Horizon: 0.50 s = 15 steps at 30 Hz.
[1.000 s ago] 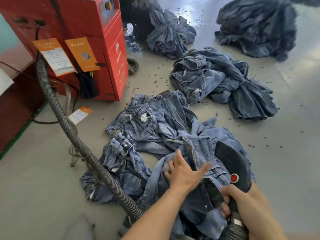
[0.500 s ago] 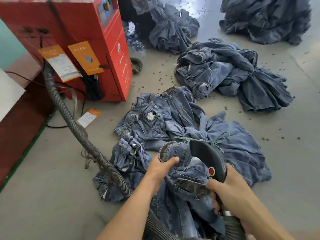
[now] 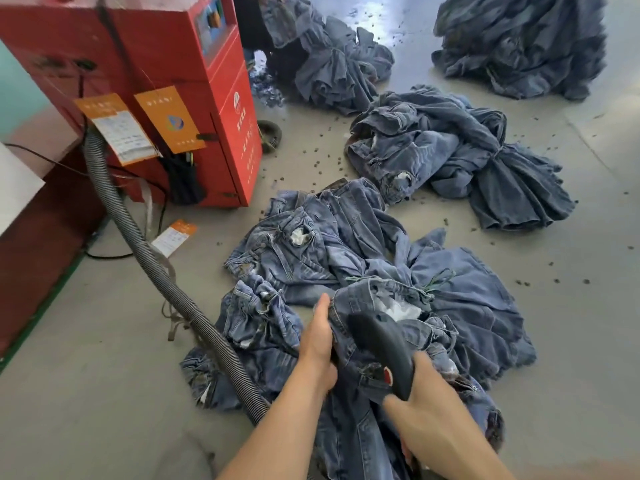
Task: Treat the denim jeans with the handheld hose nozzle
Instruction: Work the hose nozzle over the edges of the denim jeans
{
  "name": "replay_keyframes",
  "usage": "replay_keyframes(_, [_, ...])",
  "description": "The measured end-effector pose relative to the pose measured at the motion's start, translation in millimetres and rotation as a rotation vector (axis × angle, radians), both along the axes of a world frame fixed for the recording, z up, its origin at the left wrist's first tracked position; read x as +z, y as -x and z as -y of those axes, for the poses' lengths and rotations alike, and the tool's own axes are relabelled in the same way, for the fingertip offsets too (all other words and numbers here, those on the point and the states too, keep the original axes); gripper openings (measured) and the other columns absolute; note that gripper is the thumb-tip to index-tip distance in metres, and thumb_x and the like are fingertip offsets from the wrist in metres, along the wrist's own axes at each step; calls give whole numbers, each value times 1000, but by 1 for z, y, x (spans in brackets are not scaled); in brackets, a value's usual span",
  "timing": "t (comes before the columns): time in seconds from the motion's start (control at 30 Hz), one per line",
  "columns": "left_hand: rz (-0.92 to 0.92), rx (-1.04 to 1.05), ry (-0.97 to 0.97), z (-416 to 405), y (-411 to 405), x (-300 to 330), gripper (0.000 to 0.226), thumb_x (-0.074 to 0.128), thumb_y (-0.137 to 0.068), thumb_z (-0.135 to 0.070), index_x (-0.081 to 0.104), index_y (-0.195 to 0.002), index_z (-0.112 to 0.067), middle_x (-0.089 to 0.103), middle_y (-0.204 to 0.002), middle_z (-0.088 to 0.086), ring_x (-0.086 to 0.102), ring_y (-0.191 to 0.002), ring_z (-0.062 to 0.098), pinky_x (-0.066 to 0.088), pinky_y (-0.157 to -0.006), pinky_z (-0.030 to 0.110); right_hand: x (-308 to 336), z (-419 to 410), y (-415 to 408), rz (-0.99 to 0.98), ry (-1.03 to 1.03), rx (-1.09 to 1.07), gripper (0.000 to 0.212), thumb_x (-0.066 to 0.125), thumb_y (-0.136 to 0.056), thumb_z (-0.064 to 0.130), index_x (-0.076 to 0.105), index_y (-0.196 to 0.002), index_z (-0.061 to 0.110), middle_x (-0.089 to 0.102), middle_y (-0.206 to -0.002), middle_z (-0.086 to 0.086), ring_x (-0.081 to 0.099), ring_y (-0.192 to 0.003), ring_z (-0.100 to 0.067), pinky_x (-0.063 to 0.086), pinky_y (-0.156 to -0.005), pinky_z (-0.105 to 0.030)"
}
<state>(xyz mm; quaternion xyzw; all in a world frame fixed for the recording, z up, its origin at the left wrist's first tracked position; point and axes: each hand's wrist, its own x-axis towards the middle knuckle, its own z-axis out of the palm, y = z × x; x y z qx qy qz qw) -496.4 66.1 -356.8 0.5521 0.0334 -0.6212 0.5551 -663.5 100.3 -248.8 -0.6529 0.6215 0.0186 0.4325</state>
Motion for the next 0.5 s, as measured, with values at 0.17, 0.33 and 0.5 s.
replay_keyframes(0.17, [-60,26,-22,-8,-2,-17,61,43,-105,-56,72,-125,-5,74,-119,23,73,-108,40,60,-91,54,-7,32,-23,107,122,-118,22,62,-93,21,42,-100,25,68,-73,-8,65,-53,-23,46,-44,-31])
replay_keyframes(0.33, [-66,42,-95,0,-7,-19,70,51,-98,-65,61,-138,-9,68,-130,22,66,-118,42,50,-104,62,0,7,1,29,37,-79,26,62,-75,35,44,-93,33,65,-70,2,64,-59,-16,45,-54,-32])
replay_keyframes(0.5, [-74,39,-127,-1,-11,-27,60,56,-100,-58,69,-124,-4,74,-111,28,74,-100,44,58,-88,64,-14,12,-19,55,37,-23,23,63,-89,22,42,-97,27,66,-78,-5,64,-62,-21,44,-51,-30])
